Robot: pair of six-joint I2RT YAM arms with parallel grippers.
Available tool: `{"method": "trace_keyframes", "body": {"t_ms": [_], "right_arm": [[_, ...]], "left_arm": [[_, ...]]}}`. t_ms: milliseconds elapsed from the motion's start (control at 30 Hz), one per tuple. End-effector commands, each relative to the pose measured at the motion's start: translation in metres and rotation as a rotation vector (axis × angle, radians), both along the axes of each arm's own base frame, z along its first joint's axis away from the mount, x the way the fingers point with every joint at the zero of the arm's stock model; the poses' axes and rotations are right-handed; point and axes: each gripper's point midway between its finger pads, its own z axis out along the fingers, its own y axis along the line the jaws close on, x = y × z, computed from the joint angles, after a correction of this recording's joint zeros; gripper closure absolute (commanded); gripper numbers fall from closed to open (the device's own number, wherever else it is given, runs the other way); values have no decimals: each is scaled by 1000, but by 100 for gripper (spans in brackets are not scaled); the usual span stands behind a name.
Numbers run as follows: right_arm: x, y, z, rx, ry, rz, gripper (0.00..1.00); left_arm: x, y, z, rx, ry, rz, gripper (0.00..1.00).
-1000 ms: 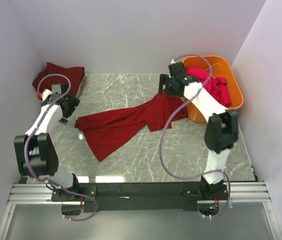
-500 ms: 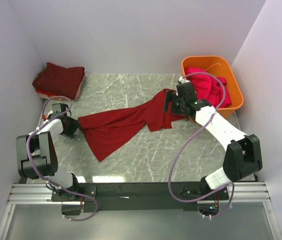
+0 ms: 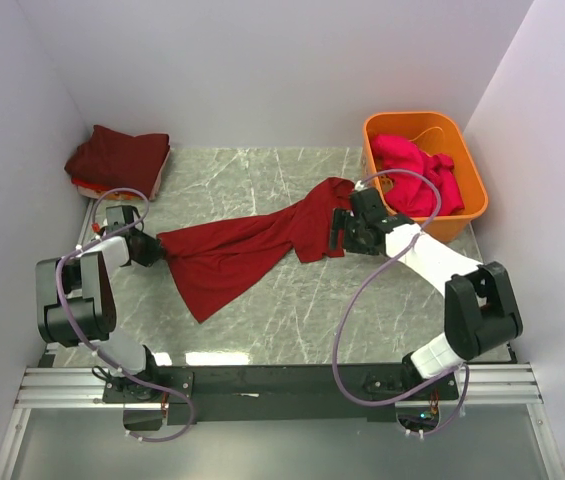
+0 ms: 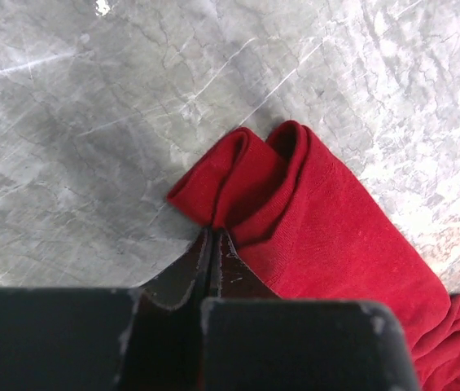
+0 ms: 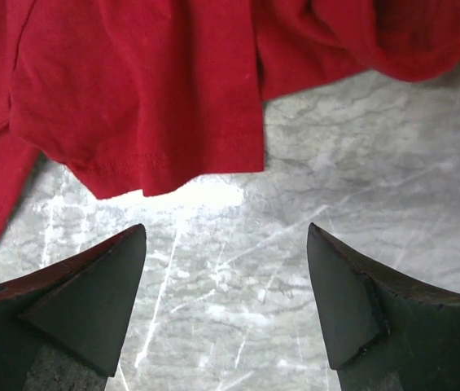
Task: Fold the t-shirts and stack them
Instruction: Flatten the tshirt out
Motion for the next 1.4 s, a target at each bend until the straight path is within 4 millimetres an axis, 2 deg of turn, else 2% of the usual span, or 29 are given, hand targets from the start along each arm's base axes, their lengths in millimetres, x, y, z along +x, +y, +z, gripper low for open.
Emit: {"method": "trace_keyframes", "body": {"t_ms": [0,100,133,200,233,300,433,567,667,767,833,867,900,967,1067,1100,1167,1200,1267,1300,1367], "right_arm": [[11,10,-3,4,-25,-5,15],[22,17,-8,-3,-20,-7,18],[25,17,-16,-18,0,-13,20],[34,15,-18,-36,-9,-40,22],[36,14,-25,-53,5,-48,23],[42,12,-30,-75,8,-62,24],[48,16,-39,-76,19,-59,27],[53,24,-46,-50,26,-45,30],[58,26,-51,-46,29,-46,38],[59,28,-54,-39,34,-40,50],[58,29,-53,-37,31,-36,74],[59,29,-52,-32,27,-34,83],[58,29,-49,-29,17,-35,97],[57,25,-44,-39,-2,-45,100],[60,22,-12,-32,-86,-42,100],[61,20,7,-23,-134,-46,100],[60,19,28,-7,-193,-36,100],[59,19,51,20,-253,-35,100],[56,18,75,40,-311,-26,100],[54,16,101,62,-369,-27,100],[50,12,132,72,-439,-27,100]], "left_arm": [[1,-4,4,4,-14,-39,99],[2,-2,22,20,-53,-26,99],[2,-1,25,22,-57,-19,99],[0,0,37,28,-77,-10,99],[1,1,49,34,-108,0,99],[1,-1,58,31,-132,-3,99],[2,-3,84,27,-202,3,99],[9,-5,98,14,-241,-1,99],[18,-7,104,0,-254,-16,99],[26,-11,107,-21,-268,-35,99],[28,-12,105,-25,-263,-41,99],[30,-11,107,-25,-266,-41,99],[29,-11,107,-26,-261,-39,99],[29,-12,111,-25,-274,-46,99],[27,-10,124,-5,-319,-41,99],[27,-10,129,-1,-334,-39,99],[27,-10,147,11,-389,-41,99],[26,-10,153,12,-406,-40,99],[24,-10,175,23,-463,-43,99],[23,-11,184,26,-486,-44,99],[20,-9,217,47,-564,-32,99]]}}
